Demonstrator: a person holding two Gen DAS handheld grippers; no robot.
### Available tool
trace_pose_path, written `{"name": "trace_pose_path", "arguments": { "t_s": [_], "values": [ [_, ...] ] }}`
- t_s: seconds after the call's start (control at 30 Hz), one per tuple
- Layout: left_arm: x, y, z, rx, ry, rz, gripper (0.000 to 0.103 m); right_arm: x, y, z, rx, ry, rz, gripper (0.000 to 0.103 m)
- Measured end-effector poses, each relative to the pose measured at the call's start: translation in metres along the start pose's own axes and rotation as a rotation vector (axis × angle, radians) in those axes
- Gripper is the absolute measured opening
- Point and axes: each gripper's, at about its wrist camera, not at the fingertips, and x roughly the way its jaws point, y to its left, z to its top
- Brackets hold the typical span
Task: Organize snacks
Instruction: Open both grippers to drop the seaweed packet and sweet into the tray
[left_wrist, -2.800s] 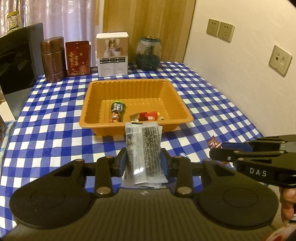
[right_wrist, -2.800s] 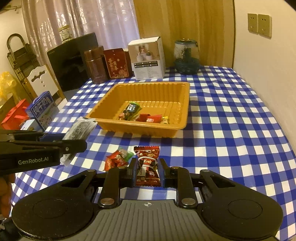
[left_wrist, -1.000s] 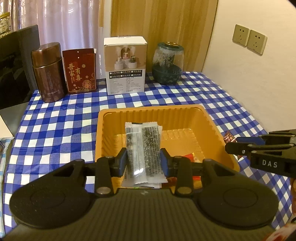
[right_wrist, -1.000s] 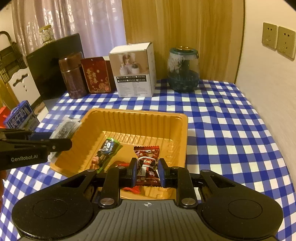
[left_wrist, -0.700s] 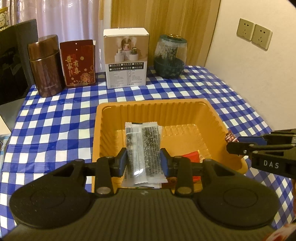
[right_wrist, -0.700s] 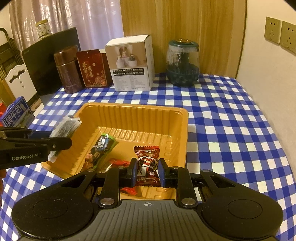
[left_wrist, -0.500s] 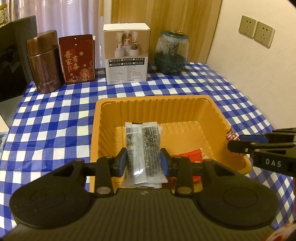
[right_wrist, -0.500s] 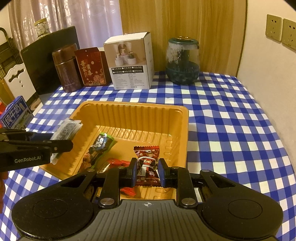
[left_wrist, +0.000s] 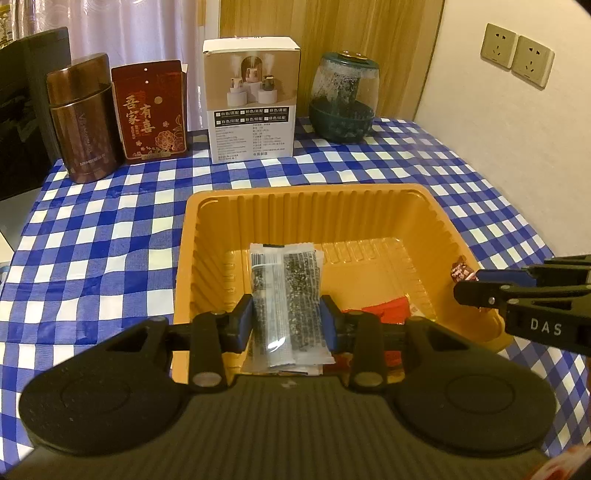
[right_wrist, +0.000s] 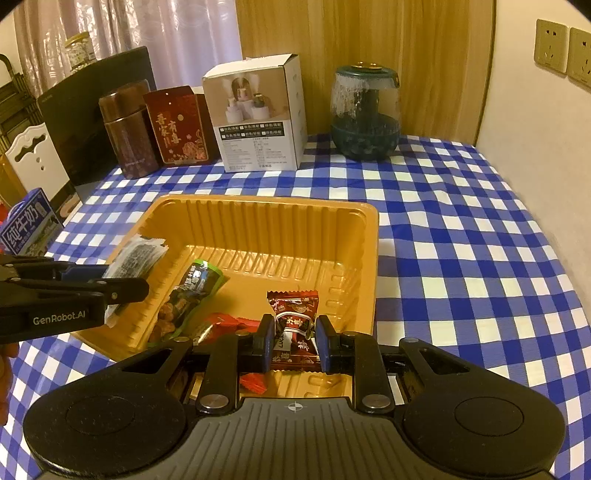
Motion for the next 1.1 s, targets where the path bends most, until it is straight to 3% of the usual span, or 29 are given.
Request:
{"name": "trace_pose_path", "arguments": {
  "t_s": [0.27,0.43,0.9,1.03,1.1],
  "values": [
    [0.004,-0.001,0.001,0.003,0.001,0.002,0.034,0.004,0.000,0.000,0.005,0.000,0.001,0.024],
    [0.006,-0.001,0.002,-0.005,-0.017,0.015,0.043,0.005,-0.001,0.000,0.009,0.002,0.002,0.024],
    [-0.016,0.006,-0.001,-0.008,-0.053,0.015,0.043,-0.005,-0.007,0.004,0.076,-0.054,0.046,0.025],
    [-0.020,0.007,-0.004,-0.006,-0.056,0.023,0.044,-0.010,-0.013,0.008,0.125,-0.091,0.070,0.042],
    [-0.024,0.008,-0.007,-0.010,-0.061,0.022,0.045,-0.015,-0.014,0.009,0.125,-0.104,0.061,0.045]
  ]
}}
